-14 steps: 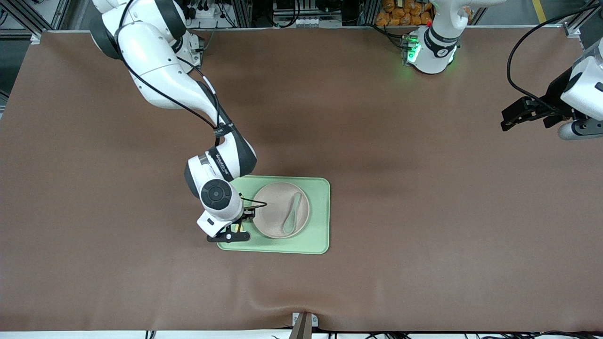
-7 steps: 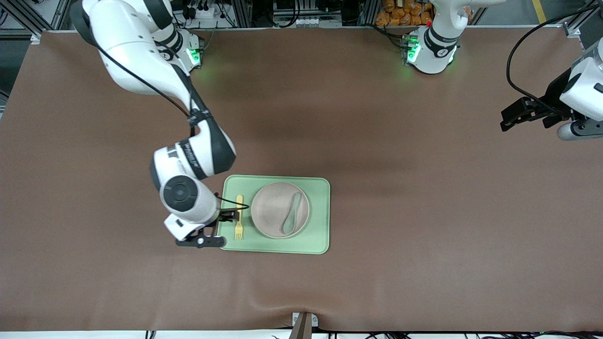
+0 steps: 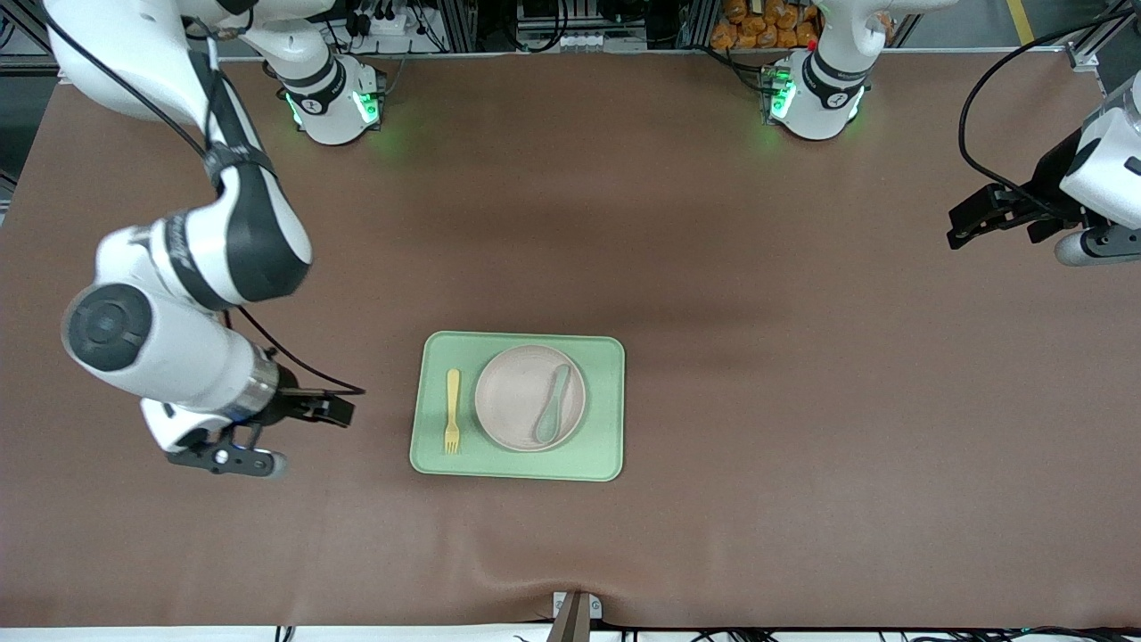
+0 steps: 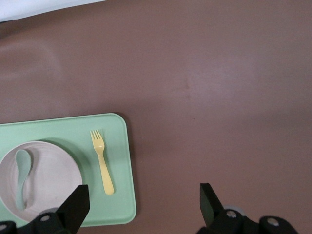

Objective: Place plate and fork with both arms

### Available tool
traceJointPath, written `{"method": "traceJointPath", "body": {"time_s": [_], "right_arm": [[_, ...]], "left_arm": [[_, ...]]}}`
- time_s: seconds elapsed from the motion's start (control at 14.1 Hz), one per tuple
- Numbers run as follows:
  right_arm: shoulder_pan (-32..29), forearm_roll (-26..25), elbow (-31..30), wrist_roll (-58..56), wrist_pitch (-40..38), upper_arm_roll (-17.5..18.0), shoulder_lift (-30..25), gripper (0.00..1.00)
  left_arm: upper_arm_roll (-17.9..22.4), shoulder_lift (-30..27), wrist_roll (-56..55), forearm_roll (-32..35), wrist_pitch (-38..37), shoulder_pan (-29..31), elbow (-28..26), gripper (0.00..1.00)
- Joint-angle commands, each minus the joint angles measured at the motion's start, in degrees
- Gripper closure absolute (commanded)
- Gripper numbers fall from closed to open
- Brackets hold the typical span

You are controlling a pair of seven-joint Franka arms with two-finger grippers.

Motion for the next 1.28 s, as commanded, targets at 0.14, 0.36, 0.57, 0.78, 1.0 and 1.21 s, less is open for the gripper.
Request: {"method": "traceJointPath", "body": {"time_s": [0.14, 0.36, 0.57, 0.78, 1.0, 1.21], "right_arm": [[-2.0, 0.3, -1.8, -2.7, -6.6, 0.8, -9.0, 0.00], [-7.1, 4.9, -2.4, -8.9, -10.5, 1.1, -13.6, 0.00], [-8.3, 7.8, -5.1, -10.9, -11.6, -1.0, -19.1, 0.00], [-7.9, 7.8, -15.8, -11.1, -12.6, -2.6, -28.9, 0.00], [-7.9, 7.2, -26.6, -11.4, -6.7, -2.6, -37.3, 0.00], [-8.2, 7.1, -25.6, -12.4, -6.2, -3.4, -36.4, 0.00]], "left_arm": [[-0.1, -1.8, -0.1, -0.1, -0.1, 0.5, -0.6, 0.00], [0.1, -2.2, -0.2, -0.2, -0.4, 0.6, -0.6, 0.00], [0.1, -2.7, -0.2, -0.1, -0.9, 0.6, -0.4, 0.00], [0.1, -2.3, -0.2, -0.1, -0.7, 1.1, -0.5, 0.00], [0.1, -2.6, 0.0, -0.1, -0.7, 1.1, -0.2, 0.00], [0.1, -2.7, 0.6, -0.1, -0.8, 1.6, -0.3, 0.00]]}}
